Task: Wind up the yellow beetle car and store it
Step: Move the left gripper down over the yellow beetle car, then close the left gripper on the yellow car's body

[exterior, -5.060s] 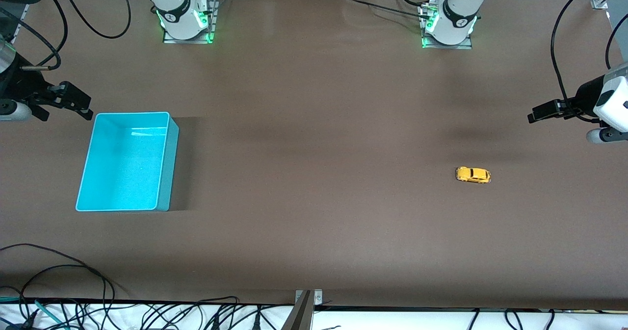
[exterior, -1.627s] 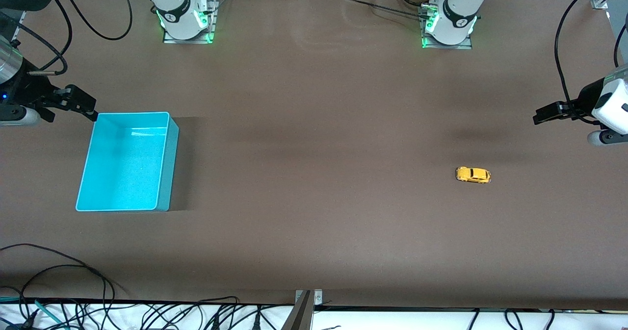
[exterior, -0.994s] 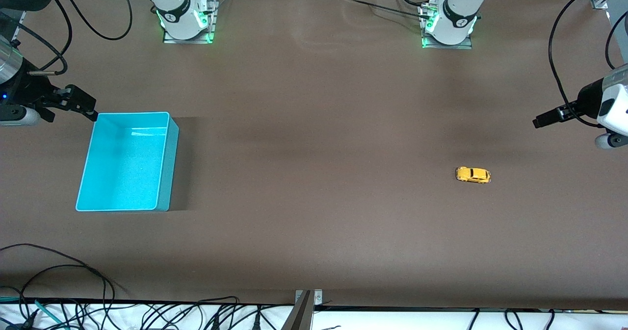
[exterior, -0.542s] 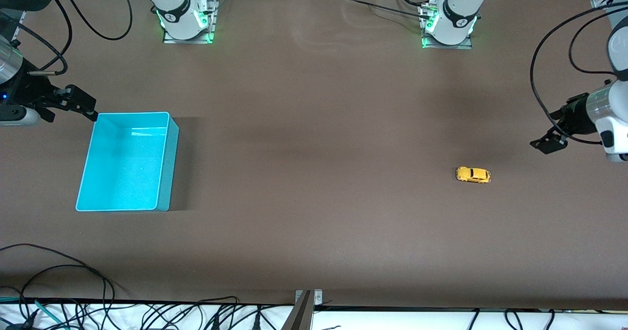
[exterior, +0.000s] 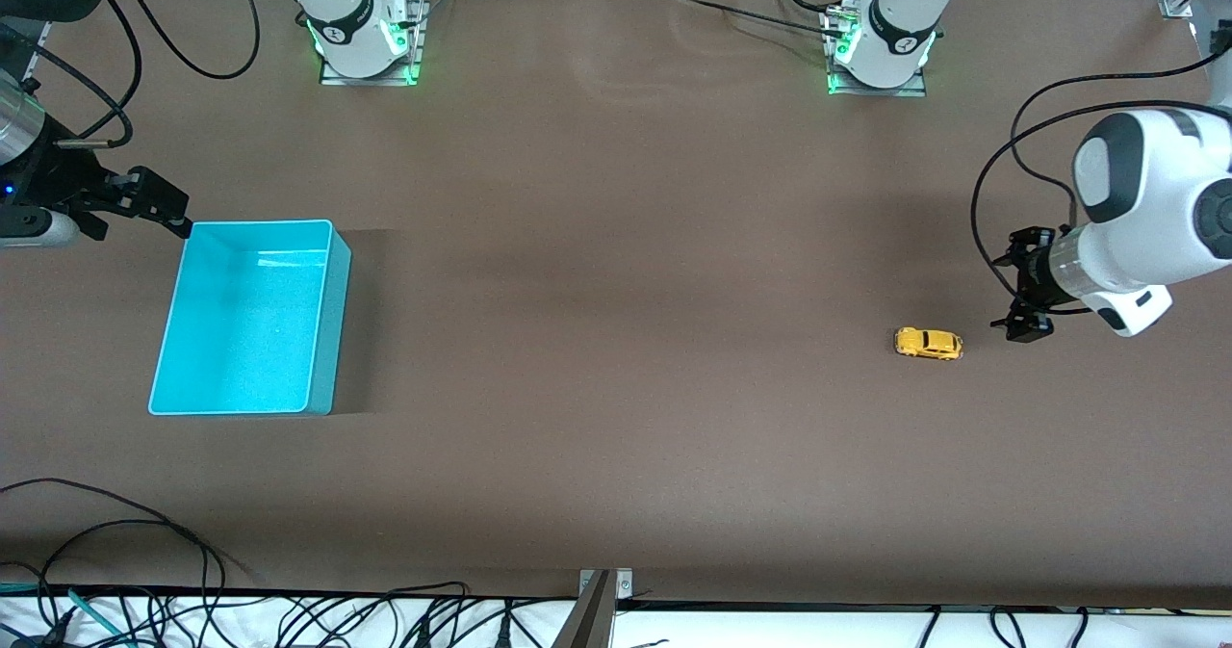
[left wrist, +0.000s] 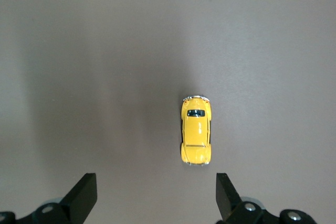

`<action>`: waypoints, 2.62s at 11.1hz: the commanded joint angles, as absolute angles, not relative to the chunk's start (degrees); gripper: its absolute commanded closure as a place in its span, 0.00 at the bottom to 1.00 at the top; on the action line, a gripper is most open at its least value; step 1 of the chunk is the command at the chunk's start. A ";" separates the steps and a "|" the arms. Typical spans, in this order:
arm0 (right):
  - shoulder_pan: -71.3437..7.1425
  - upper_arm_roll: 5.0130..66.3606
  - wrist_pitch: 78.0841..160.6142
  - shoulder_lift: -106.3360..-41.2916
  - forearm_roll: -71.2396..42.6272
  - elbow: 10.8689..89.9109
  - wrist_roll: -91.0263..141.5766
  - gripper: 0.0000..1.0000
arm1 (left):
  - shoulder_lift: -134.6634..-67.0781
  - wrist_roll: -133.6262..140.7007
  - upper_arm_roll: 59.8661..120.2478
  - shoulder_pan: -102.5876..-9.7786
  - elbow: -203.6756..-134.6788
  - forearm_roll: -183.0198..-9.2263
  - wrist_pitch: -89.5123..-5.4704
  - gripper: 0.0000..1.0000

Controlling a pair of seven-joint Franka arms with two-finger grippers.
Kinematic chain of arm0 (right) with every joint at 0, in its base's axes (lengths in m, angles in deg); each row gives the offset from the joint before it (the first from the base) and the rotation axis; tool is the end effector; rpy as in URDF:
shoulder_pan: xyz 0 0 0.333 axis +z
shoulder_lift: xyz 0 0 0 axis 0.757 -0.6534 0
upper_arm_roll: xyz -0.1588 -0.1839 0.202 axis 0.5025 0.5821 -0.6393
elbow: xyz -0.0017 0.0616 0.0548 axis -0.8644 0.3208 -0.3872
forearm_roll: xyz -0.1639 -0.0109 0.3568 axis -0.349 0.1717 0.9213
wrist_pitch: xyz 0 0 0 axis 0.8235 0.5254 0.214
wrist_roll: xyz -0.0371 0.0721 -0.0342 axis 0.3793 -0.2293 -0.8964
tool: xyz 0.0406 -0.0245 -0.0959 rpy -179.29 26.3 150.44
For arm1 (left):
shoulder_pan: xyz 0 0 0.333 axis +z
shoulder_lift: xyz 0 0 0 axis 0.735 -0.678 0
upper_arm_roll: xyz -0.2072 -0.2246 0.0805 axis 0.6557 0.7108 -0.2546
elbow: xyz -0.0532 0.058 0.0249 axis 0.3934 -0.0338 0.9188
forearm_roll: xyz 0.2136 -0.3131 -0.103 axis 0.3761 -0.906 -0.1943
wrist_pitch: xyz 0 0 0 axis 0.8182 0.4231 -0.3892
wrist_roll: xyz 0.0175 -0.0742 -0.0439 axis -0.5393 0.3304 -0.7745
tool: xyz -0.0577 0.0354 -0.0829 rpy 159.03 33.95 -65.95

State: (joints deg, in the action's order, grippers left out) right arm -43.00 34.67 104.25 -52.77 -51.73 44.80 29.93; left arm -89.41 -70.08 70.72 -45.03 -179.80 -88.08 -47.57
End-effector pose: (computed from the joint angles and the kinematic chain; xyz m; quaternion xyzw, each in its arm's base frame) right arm 0.5825 0.0181 0.5896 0.9990 0.0194 0.0401 0.0055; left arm 0.5936 0.0337 0.3534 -0.7421 -0.6672 0.0531 0.0359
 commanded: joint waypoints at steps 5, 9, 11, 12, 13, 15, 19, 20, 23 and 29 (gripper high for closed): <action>-42.96 34.63 103.31 -53.34 -52.29 43.30 29.69 0.00 | -92.99 -75.09 71.11 -45.02 -192.25 -88.63 -69.00 0.00; -42.96 34.63 103.40 -53.34 -52.21 43.30 29.87 0.00 | -97.74 -75.79 72.08 -45.11 -192.16 -88.63 -77.61 0.00; -42.96 34.63 103.40 -53.34 -52.29 43.30 29.78 0.00 | -99.67 -76.67 72.17 -45.11 -191.81 -88.63 -81.04 0.00; -42.96 34.63 103.40 -53.34 -52.29 43.30 29.78 0.00 | -100.12 -76.93 72.26 -45.11 -191.81 -88.63 -82.71 0.00; -42.96 34.63 103.40 -53.34 -52.29 43.30 29.69 0.00 | -100.73 -77.72 72.26 -45.11 -191.63 -88.63 -83.77 0.00; -42.96 34.63 103.40 -53.34 -52.29 43.30 29.78 0.00 | -101.70 -77.73 72.26 -45.72 -191.54 -88.63 -84.40 0.00; -42.96 34.63 103.40 -53.34 -52.29 43.30 29.69 0.00 | -103.99 -77.73 72.26 -45.90 -190.32 -88.19 -84.49 0.01; -42.96 34.63 103.40 -53.34 -52.29 43.30 29.69 0.00 | -103.99 -77.73 72.26 -45.90 -190.31 -88.19 -84.49 0.28; -42.96 34.63 103.40 -53.34 -52.29 43.30 29.69 0.00 | -103.99 -77.29 72.26 -45.90 -190.31 -88.10 -84.49 1.00; -42.96 34.63 103.40 -53.34 -52.29 43.30 29.69 0.00 | -103.73 -80.97 72.26 -49.85 -188.82 -88.54 -83.96 1.00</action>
State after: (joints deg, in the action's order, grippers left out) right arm -43.00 34.67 104.25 -52.79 -51.73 44.76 29.93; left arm -103.47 -77.88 72.56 -47.03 -190.59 -88.09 -84.34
